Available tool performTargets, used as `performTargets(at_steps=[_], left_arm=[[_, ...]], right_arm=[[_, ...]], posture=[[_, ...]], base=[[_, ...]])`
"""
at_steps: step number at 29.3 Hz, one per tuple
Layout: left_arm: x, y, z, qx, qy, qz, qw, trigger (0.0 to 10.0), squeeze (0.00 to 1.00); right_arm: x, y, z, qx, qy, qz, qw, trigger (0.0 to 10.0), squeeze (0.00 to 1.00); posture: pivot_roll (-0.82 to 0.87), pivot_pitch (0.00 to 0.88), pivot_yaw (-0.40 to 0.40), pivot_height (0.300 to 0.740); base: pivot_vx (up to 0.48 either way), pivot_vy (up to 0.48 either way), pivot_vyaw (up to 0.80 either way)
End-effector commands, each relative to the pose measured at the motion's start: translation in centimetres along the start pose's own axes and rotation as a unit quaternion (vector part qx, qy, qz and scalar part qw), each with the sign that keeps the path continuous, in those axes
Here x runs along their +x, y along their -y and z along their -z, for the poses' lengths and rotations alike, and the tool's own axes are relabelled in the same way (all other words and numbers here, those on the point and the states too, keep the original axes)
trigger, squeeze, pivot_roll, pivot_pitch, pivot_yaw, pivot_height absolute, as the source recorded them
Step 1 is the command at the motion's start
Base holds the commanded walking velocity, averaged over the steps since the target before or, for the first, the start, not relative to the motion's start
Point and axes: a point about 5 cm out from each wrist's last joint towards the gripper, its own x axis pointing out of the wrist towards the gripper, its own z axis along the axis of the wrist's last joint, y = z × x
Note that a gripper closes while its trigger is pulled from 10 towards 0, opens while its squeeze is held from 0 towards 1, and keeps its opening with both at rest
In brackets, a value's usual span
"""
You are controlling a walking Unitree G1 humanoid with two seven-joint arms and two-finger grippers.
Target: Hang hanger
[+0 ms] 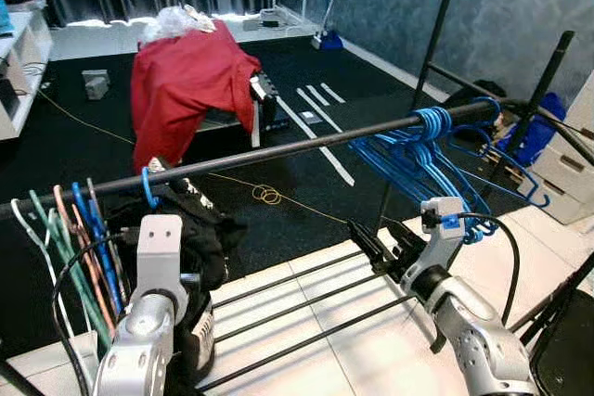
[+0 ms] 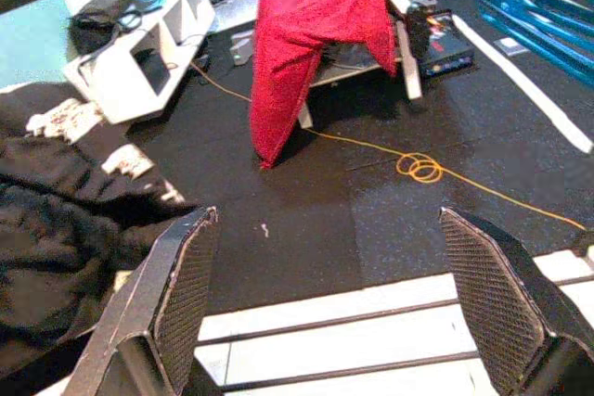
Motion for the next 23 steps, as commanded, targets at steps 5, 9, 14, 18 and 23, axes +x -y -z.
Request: performTargets(at_steps=[5, 9, 14, 18, 23], left_arm=[[-1.2, -1.2, 1.2, 0.022, -0.017, -0.017, 0.999, 10.0, 0.0], [-1.5, -1.9, 2.3, 0.028, -0.035, -0.034, 0.998, 10.0, 0.0], [-1.7, -2.4, 2.9, 0.032, -0.041, -0.046, 0.998, 1.4, 0.0], [-2.0, -3.0, 2.9, 0.031, -0.044, -0.053, 0.997, 0.6, 0.0], [-2.3, -3.6, 3.3, 0.036, -0.052, -0.06, 0.996, 1.6, 0.0]], right_arm=[[-0.1, 0.1, 0.2, 0.006, -0.006, 0.002, 1.0, 10.0, 0.0], [0.0, 0.1, 0.1, 0.007, -0.006, 0.001, 1.0, 10.0, 0.0], [0.0, 0.1, 0.1, 0.008, -0.006, 0.001, 1.0, 10.0, 0.0], [0.0, 0.2, 0.1, 0.009, -0.006, 0.002, 1.0, 10.0, 0.0], [0.0, 0.2, 0.1, 0.008, -0.007, 0.002, 1.0, 10.0, 0.0]], posture=[[0.0, 0.066, -0.027, 0.74], [0.0, 0.067, -0.027, 0.74], [0.0, 0.067, -0.028, 0.74], [0.01, 0.068, -0.027, 0.74], [0.01, 0.063, -0.032, 0.74]], base=[[0.0, 0.0, 0.0], [0.0, 0.0, 0.0], [0.0, 0.0, 0.0], [0.0, 0.0, 0.0], [0.0, 0.0, 0.0]])
